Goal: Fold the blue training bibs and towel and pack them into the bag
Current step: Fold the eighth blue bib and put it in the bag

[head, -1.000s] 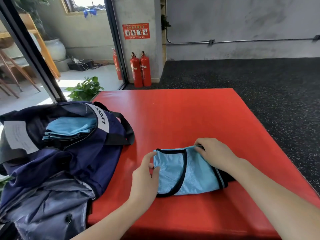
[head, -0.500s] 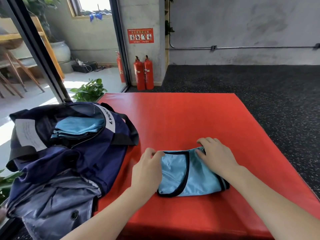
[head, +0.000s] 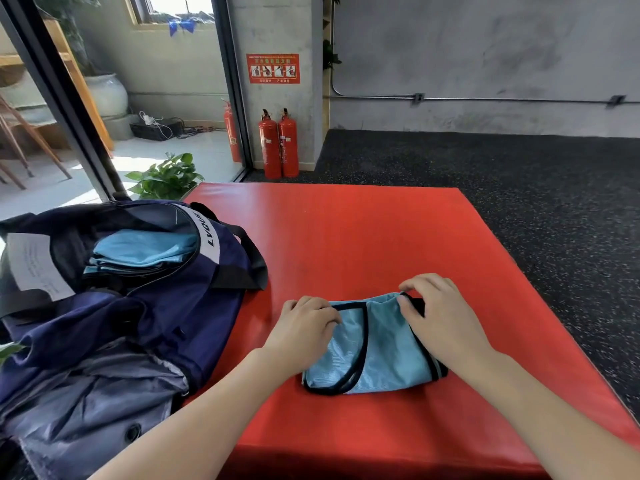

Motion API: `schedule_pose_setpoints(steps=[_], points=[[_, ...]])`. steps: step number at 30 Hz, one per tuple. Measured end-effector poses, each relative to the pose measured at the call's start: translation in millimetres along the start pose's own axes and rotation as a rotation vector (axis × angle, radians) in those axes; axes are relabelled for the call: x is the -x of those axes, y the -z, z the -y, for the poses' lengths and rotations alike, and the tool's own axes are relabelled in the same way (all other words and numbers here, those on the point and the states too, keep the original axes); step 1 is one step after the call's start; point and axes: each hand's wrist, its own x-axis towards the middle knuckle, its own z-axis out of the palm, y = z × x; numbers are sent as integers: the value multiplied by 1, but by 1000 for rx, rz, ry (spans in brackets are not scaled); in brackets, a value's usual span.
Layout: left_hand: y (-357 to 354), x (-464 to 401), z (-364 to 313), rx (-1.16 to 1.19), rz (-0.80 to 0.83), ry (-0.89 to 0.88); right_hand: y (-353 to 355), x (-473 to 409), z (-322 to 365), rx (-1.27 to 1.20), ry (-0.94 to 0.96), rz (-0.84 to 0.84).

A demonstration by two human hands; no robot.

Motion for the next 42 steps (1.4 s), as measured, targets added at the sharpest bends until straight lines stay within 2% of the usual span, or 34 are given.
schedule_pose_setpoints(steps=[4,7,9,14,18,22,23,26,28,30,33,37,42], points=[[-2,1,2,7,-7,-5,-13,7,6,-110,87,160],[0,1,7,27,19,2,-32,14,7,99,142,328],[1,2,11,23,51,12,-40,15,8,214,155,372],[4,5,18,14,92,44,-41,8,5,247,197,430],[5,5,26,99,116,66,-39,8,4,181,241,369],[10,2,30,91,106,65,-36,27,24,150,351,107],[11,1,31,93,95,67,-31,31,33,185,298,134],[13,1,31,103,64,75,-21,39,42,284,41,364],[16,2,31,87,47,61,-17,37,37,335,-36,408],[18,6,27,90,27,43,-15,31,26,365,-66,373],[18,14,13,140,43,2,-12,19,3,345,-45,318],[15,28,-7,222,99,-59,-12,13,-19,248,1,351],[14,34,-8,119,54,-145,-14,23,-21,187,151,314]])
